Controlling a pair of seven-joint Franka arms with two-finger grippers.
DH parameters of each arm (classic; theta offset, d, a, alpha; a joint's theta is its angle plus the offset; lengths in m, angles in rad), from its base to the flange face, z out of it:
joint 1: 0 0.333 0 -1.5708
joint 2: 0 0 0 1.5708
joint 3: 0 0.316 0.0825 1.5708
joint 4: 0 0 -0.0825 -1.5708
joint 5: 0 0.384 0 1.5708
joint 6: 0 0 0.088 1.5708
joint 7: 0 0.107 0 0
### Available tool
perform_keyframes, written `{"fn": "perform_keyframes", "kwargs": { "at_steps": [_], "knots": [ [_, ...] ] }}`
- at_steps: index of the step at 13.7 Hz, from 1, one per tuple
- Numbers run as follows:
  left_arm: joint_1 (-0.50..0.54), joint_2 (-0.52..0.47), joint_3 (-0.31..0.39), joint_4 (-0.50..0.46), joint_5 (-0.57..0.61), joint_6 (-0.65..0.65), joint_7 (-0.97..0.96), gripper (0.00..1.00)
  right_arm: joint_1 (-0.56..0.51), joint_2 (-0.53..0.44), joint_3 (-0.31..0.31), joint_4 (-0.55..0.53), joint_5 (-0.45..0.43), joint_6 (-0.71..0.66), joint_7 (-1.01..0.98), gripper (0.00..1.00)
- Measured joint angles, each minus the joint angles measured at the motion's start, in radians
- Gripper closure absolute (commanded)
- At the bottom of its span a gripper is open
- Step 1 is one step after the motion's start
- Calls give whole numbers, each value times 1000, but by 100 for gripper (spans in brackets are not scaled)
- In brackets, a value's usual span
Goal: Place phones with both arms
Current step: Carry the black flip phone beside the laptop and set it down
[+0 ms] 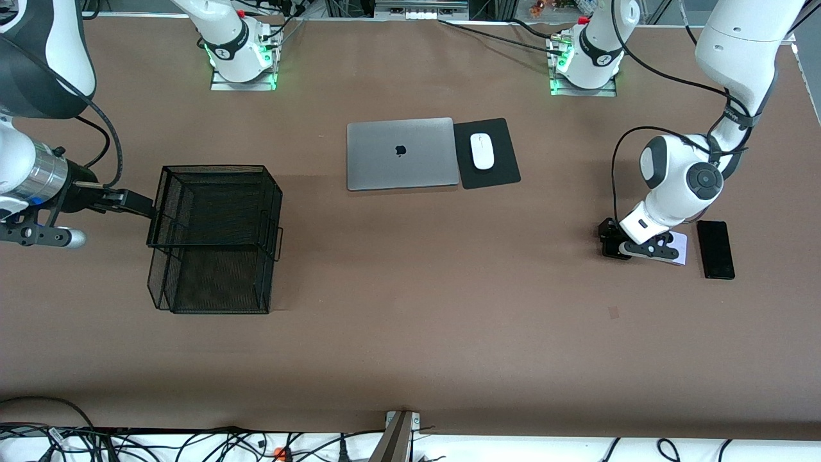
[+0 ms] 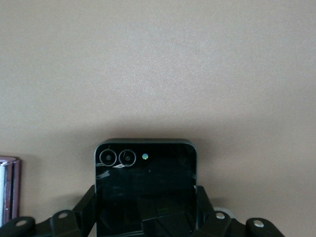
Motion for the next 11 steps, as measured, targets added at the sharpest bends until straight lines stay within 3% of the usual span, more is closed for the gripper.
{"fn": "perform_keyframes", "kwargs": {
  "at_steps": [3,6,11],
  "knots": [
    [-2,9,-4,59,0,-111,-19,100,0,0,0,0,0,0,0,0],
    [-19,11,-29,182,0,-293,-81,100,0,0,0,0,0,0,0,0],
    [-171,14,-46,315,0,-408,-287,100,0,0,0,0,0,0,0,0]
  ]
}}
